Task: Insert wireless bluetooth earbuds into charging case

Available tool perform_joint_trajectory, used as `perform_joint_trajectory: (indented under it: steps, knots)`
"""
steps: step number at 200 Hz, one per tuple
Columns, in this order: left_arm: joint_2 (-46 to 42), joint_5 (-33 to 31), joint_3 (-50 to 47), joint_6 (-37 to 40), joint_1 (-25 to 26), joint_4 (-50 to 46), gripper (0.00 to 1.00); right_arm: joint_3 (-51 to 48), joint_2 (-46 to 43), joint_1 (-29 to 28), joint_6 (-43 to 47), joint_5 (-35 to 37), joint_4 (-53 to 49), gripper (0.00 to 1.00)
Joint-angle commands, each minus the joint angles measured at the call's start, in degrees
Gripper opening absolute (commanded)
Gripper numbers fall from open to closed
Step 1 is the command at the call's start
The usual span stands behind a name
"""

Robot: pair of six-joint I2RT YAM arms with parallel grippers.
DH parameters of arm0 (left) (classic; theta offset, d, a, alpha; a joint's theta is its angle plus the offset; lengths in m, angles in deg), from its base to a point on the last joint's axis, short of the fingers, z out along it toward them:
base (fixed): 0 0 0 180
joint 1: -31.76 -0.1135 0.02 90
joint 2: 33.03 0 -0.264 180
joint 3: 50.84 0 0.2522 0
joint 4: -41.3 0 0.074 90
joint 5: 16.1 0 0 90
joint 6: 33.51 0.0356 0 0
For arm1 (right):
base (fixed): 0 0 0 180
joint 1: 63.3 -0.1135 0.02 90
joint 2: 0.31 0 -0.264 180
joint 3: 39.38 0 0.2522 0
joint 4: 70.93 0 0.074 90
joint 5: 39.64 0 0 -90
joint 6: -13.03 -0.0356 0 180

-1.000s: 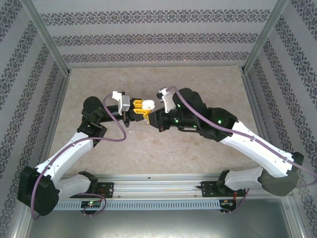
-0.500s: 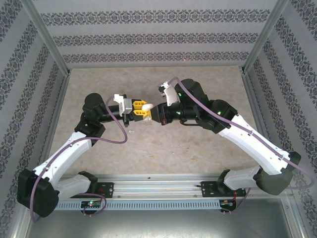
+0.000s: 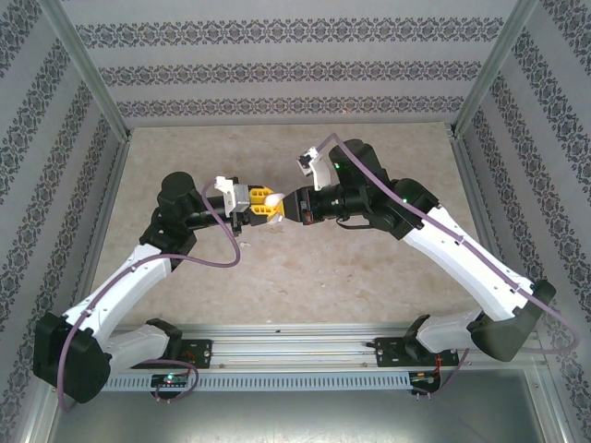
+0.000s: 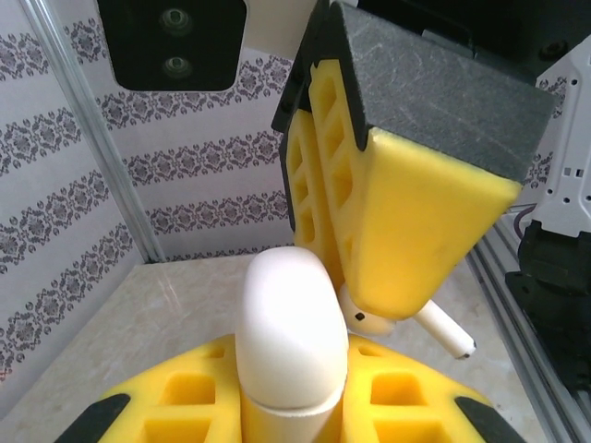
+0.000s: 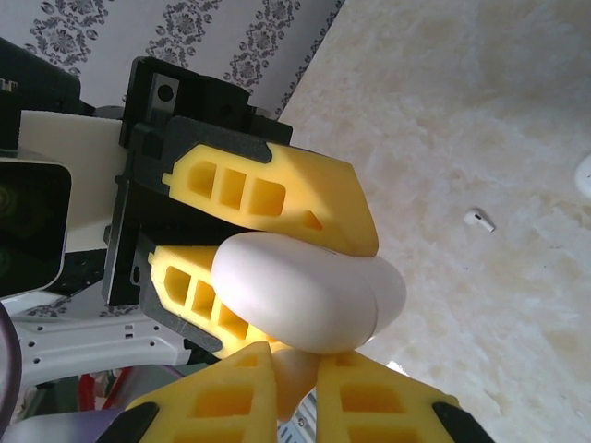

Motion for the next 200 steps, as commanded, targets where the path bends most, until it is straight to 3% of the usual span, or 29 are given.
perform_joint_trajectory:
  steps: [1,54,126,200]
  knots:
    - [0.19,10.61,0.9,4.28,0.85,-7.63,0.0,1.59,0.31,4.06,-0.82,6.66,9.74,0.12]
    - [1.52,9.14,3.74,6.36,0.86,-15.75,0.0,2.32,0.42,5.94,-0.42,6.21,9.49,0.12]
    - [1.29,9.37,3.55,7.96,0.86,-18.41,0.0,2.6,0.6,7.84,-0.5,5.76,9.95,0.12]
    - [2.56,6.34,3.43,-1.84,0.18,-12.38,0.0,-1.99,-2.66,6.72,0.77,5.38,8.78,0.12]
